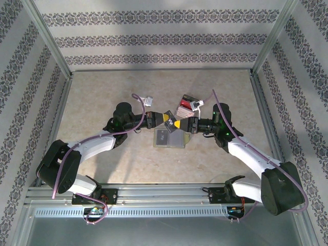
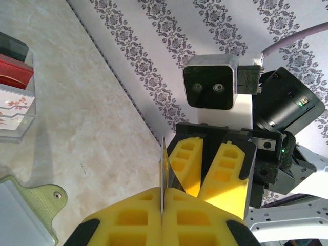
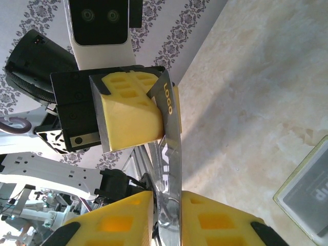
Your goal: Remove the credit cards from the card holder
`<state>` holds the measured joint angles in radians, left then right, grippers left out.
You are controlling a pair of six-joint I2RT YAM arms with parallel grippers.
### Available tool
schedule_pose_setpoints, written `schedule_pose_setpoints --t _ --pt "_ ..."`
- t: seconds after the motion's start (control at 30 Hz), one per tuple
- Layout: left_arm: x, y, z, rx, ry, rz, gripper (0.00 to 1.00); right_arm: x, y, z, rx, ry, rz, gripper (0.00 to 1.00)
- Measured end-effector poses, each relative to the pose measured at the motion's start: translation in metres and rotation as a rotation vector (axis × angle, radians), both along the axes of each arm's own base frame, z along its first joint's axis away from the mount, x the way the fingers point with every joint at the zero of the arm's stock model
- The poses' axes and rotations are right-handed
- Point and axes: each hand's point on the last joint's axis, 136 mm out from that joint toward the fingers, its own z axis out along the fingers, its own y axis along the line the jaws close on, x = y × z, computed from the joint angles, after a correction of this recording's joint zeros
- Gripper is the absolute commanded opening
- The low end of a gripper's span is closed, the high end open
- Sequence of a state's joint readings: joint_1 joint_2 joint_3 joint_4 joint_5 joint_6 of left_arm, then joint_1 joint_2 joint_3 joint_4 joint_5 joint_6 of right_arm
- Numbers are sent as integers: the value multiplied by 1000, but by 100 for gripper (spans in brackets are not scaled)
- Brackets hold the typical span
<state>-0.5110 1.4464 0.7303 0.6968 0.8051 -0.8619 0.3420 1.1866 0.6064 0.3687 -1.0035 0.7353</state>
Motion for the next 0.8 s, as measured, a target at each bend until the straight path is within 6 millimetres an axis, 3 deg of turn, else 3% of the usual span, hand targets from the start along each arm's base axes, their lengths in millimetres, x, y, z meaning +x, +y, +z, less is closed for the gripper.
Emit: schedule_pose_setpoints --t 0.13,0.33,0.47,0.7,0.8 --pt "3 1 1 -5 1 14 0 -2 -1 -1 1 -2 -2 20" --pt "3 1 4 -13 -4 17 2 0 -2 2 5 1 -19 10" --pt "5 2 6 -20 -7 26 32 0 -2 3 5 -6 -24 2" --pt "9 15 8 19 -11 90 97 -2 -6 9 -99 -112 -9 0" --pt "5 25 19 49 -40 131 99 10 -10 21 -196 -204 -13 0"
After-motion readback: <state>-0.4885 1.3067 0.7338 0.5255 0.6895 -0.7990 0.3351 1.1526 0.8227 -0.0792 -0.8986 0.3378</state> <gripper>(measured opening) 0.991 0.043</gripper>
